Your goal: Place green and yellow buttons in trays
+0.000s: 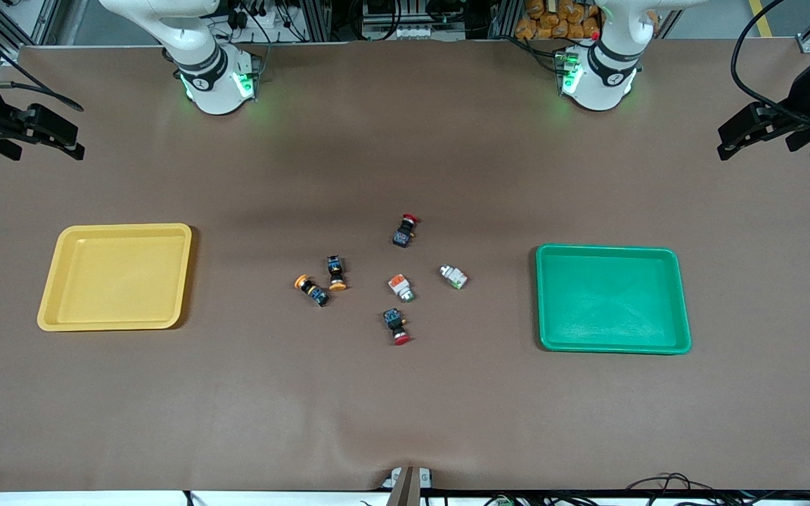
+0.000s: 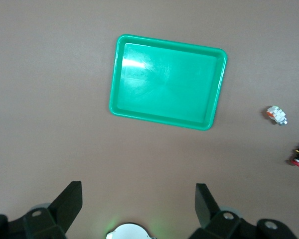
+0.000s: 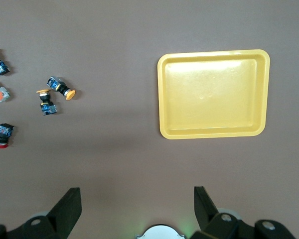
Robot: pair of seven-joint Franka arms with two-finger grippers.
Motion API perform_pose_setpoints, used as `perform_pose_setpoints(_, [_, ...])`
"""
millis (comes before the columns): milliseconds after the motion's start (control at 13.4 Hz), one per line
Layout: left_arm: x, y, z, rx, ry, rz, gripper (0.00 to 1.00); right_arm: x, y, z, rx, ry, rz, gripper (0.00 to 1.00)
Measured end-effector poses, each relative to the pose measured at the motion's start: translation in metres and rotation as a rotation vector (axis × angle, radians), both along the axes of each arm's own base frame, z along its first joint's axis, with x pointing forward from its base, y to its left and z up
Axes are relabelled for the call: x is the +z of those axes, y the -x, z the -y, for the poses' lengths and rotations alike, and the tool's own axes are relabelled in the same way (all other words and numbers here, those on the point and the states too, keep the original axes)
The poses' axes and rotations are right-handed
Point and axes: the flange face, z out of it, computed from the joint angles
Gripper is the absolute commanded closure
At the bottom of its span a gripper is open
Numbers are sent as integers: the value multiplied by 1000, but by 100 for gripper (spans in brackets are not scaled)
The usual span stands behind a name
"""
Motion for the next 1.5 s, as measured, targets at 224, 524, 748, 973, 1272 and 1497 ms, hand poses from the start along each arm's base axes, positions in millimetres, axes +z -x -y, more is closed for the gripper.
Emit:
perform_pose_setpoints(224, [0,0,0,0,0,0,0,0,0,0,0,0,0,0])
perform_pose_setpoints(524, [1,0,-1,1,0,1,0,0,0,0,0,0,-1,0])
perform_pose_setpoints(748, [4,0,-2,4,1,8,0,0,0,0,0,-1,-1,0])
perform_pose_setpoints(973, [-1,-2,-2,3,1,-1,0,0,0,0,0,-1,-2,0])
perform_pose_setpoints(1272, [-53,-33,43,-70,7,-46,0,-1,0,1,-1,-1,-3,0])
perform_pose_setpoints(1497, [-109,-64,73,-100,19,-71,0,-2,-1,1,-1,-1,-5,0])
